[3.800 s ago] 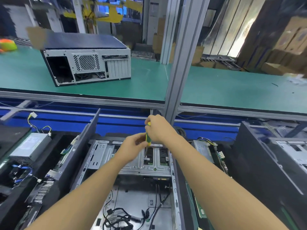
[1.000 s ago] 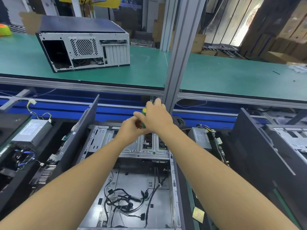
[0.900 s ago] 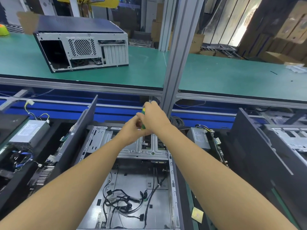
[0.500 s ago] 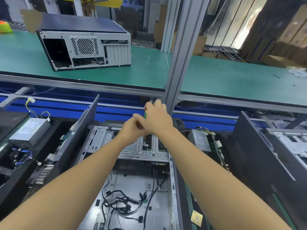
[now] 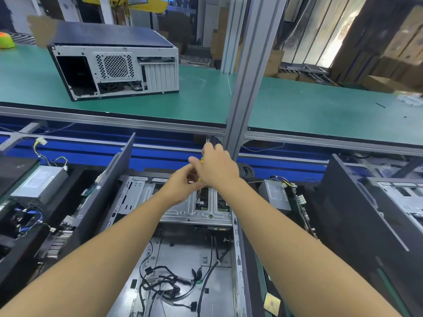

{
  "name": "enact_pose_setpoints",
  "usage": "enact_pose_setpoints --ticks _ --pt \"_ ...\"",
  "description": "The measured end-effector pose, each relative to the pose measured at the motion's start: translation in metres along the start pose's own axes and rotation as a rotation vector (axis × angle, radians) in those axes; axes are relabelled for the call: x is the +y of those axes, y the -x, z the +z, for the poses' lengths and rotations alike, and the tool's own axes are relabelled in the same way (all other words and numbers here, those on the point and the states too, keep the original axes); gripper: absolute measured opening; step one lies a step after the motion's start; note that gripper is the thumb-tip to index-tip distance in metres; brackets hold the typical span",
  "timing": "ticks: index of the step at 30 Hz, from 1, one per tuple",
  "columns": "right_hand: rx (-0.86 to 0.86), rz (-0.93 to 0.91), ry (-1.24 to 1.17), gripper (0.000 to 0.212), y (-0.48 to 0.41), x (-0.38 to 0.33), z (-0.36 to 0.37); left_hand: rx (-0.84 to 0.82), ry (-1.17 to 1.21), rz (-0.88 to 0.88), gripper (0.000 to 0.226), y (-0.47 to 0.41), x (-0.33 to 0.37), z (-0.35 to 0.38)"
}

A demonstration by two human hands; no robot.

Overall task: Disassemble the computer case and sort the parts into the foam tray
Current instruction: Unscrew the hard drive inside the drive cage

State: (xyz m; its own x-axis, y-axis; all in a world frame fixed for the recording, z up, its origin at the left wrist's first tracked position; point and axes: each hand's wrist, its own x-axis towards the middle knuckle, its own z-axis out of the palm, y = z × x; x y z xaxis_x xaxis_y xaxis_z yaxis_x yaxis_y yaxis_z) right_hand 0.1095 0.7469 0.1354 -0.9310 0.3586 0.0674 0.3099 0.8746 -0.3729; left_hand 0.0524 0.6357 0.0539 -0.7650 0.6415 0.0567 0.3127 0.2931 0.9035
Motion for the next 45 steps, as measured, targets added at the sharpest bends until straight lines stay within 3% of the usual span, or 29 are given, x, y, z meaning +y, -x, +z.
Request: enact_pose_setpoints --ticks 3,8,11,15,19,23,27,30,32,36,39,42,45 --pt "0.048 -0.01 0.022 0.031 0.0 0.001 0.004 -0.031 -0.047 0.027 0.021 -0.001 -0.003 0.003" --pt "-0.148 -0.028 -0.279 0.022 -0.007 0.001 -0.001 -0.043 0.176 -0.087 0.028 0.0 -0.014 0.0" --pt "-0.123 0.015 -0.227 0.024 -0.006 -0.001 0.001 0.001 0.127 -0.048 0.032 -0.001 -0.012 0.005" --pt "0.02 0.018 -0.023 0.048 0.0 -0.002 0.003 0.093 -0.106 -0.035 0.036 -0.006 -0.01 0.012" --pt "-0.056 -0.05 -0.195 0.03 -0.002 -0.003 0.002 -0.024 -0.006 -0.011 0.018 -0.005 -0.013 0.002" --pt "-0.19 -0.017 -0.271 0.039 -0.007 -0.003 -0.002 -0.026 0.07 -0.009 0.014 -0.004 -0.015 -0.009" --pt "-0.059 0.004 -0.119 0.039 -0.004 -0.002 0.002 0.055 -0.025 -0.039 0.021 -0.011 -0.014 0.0" --pt "-0.003 -0.013 -0.124 0.031 -0.004 0.002 0.005 -0.018 -0.068 -0.063 0.031 -0.011 -0.027 0.002" --pt "-0.052 -0.052 -0.197 0.03 -0.007 0.007 0.003 -0.055 -0.129 -0.101 0.034 -0.004 -0.042 -0.002" --pt "-0.192 -0.086 -0.256 0.049 -0.01 0.013 -0.002 -0.066 -0.355 -0.095 0.034 0.004 -0.061 -0.003" --pt "-0.093 -0.043 -0.197 0.03 -0.007 0.011 0.002 -0.085 -0.492 -0.045 0.031 0.0 -0.055 0.007" --pt "0.021 -0.075 -0.05 0.027 -0.006 0.011 0.006 -0.067 -0.558 -0.074 0.026 -0.002 -0.05 0.013" --pt "-0.017 -0.117 -0.152 0.017 -0.006 0.014 0.003 -0.044 -0.602 -0.097 0.02 -0.004 -0.048 0.015"
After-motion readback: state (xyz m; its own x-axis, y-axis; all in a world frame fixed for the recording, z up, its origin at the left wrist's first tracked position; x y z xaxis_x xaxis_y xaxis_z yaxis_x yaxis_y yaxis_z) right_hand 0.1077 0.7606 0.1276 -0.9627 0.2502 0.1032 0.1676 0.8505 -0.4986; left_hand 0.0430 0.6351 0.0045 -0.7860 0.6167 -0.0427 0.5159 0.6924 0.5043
